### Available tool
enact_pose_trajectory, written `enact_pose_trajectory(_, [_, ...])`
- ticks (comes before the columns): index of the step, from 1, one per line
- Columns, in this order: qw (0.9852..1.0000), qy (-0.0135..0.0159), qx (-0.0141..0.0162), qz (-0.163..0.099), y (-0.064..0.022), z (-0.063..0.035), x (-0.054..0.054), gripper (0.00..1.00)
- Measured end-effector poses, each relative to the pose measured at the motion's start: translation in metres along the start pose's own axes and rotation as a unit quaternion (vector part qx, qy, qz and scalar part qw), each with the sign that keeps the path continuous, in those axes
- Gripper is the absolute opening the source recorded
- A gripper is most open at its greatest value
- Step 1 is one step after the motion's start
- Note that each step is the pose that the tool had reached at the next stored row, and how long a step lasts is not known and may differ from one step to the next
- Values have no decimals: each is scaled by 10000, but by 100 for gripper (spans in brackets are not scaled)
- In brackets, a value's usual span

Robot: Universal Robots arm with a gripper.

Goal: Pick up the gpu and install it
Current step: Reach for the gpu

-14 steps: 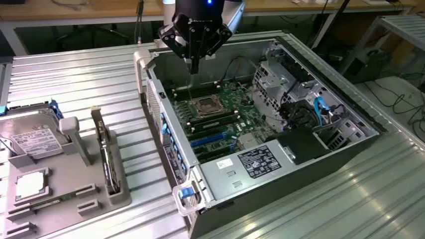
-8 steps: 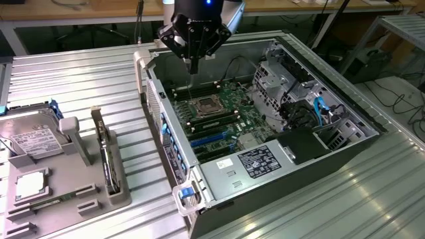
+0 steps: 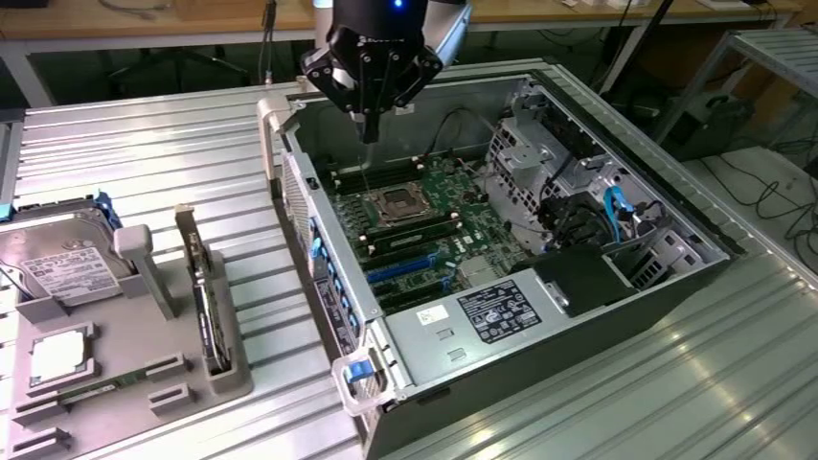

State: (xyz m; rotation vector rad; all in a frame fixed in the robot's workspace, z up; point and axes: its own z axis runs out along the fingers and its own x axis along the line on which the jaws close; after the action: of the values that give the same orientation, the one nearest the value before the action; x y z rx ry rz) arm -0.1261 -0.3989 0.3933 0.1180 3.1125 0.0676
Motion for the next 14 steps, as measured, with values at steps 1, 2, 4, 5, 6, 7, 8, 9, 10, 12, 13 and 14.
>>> enact_pose_trajectory(1, [10000,0,0,0,0,0,2,11])
enact_pose_trajectory(2, [10000,0,0,0,0,0,4,11])
enact_pose_trajectory(4, [10000,0,0,0,-1,0,9,11])
enact_pose_trajectory(5, [10000,0,0,0,-1,0,11,11])
enact_pose_trajectory(6, [10000,0,0,0,-1,0,13,11])
enact_pose_trajectory(7, [10000,0,0,0,-1,-1,15,11])
enact_pose_trajectory(8, [10000,0,0,0,-1,0,17,11])
enact_pose_trajectory(9, [10000,0,0,0,-1,-1,19,11])
enact_pose_trajectory(10, [10000,0,0,0,-2,-1,22,11])
enact_pose_trajectory(12, [10000,0,0,0,-2,0,26,11])
enact_pose_trajectory(13, [10000,0,0,0,-2,-1,28,11])
enact_pose_trajectory(14, [10000,0,0,0,-2,-1,31,11])
